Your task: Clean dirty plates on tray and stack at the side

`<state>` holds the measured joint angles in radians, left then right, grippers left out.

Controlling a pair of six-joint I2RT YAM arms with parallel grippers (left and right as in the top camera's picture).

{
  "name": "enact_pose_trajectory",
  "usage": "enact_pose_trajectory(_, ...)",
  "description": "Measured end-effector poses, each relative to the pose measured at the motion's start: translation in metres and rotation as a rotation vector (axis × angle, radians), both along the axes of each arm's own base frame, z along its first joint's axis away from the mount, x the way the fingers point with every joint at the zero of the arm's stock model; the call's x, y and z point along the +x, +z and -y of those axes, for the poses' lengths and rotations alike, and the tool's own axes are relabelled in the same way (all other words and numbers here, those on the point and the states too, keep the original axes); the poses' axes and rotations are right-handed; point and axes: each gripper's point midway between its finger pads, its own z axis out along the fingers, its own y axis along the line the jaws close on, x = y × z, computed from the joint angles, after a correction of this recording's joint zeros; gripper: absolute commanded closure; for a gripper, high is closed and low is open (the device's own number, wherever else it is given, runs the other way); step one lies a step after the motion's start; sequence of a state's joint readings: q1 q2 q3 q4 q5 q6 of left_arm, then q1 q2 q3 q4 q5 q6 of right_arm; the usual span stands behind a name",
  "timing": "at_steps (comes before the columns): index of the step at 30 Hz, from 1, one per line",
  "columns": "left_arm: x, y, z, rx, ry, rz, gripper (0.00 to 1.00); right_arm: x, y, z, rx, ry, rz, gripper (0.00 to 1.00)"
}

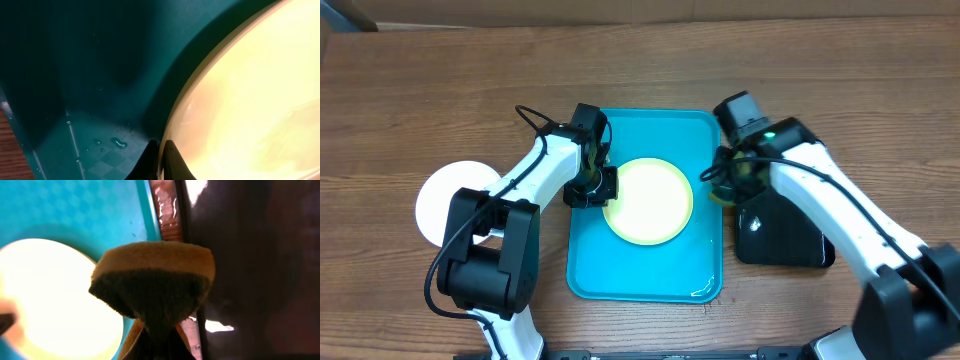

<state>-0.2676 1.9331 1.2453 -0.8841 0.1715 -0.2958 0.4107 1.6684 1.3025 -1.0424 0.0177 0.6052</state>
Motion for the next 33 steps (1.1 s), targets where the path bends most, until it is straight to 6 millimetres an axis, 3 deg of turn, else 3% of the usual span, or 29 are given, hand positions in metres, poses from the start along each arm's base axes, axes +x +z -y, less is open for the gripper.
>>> enact_pose_trajectory(3,0.0,0.0,0.0,0.0,0.0,0.0,0.96,-0.001,0.02,0.021,0.015,-0.032,0.028,0.96)
enact_pose_trajectory(6,0.0,0.0,0.0,0.0,0.0,0.0,0.96,-0.001,0.023,0.05,0.001,-0.077,0.015,0.95)
enact_pose_trajectory(9,-0.003,0.001,-0.001,0.003,-0.006,-0.012,0.96,-0.008,-0.01,0.072,-0.015,-0.11,-0.021,0.86)
enact_pose_trajectory(12,-0.006,0.002,-0.003,0.012,-0.018,-0.027,0.96,-0.025,-0.049,0.079,-0.026,-0.11,-0.056,0.64)
enact_pose_trajectory(14,-0.006,0.005,-0.004,0.018,-0.038,-0.027,0.96,-0.031,-0.058,0.081,-0.029,-0.105,-0.07,0.57)
enact_pose_trajectory(17,0.002,0.014,-0.002,0.015,-0.086,-0.001,0.96,-0.03,-0.055,0.082,-0.028,-0.11,-0.071,0.48)
enact_pose_trajectory(21,0.009,0.029,0.0,0.018,-0.123,0.02,0.96,-0.028,-0.031,0.09,0.004,-0.134,-0.074,0.41)
enact_pose_trajectory(23,0.014,0.04,0.003,0.02,-0.147,0.039,0.96,-0.018,-0.002,0.1,0.058,-0.174,-0.021,0.38)
enact_pose_trajectory(25,0.024,0.06,0.01,0.017,-0.188,0.094,0.96,-0.005,0.049,0.13,0.13,-0.275,0.111,0.29)
enact_pose_trajectory(27,0.027,0.077,0.019,0.015,-0.222,0.13,0.96,-0.007,0.074,0.156,0.178,-0.358,0.178,0.2)
enact_pose_trajectory(28,0.029,0.085,0.024,0.017,-0.24,0.147,0.96,-0.012,0.089,0.181,0.191,-0.442,0.227,0.11)
enact_pose_trajectory(29,0.031,0.093,0.031,0.018,-0.264,0.172,0.96,-0.015,0.096,0.197,0.195,-0.492,0.255,0.0)
enact_pose_trajectory(32,0.038,0.116,0.055,0.031,-0.336,0.251,0.96,-0.04,0.108,0.259,0.183,-0.712,0.312,0.0)
enact_pose_trajectory(33,0.039,0.122,0.063,0.036,-0.358,0.273,0.96,-0.048,0.107,0.27,0.185,-0.761,0.308,0.0)
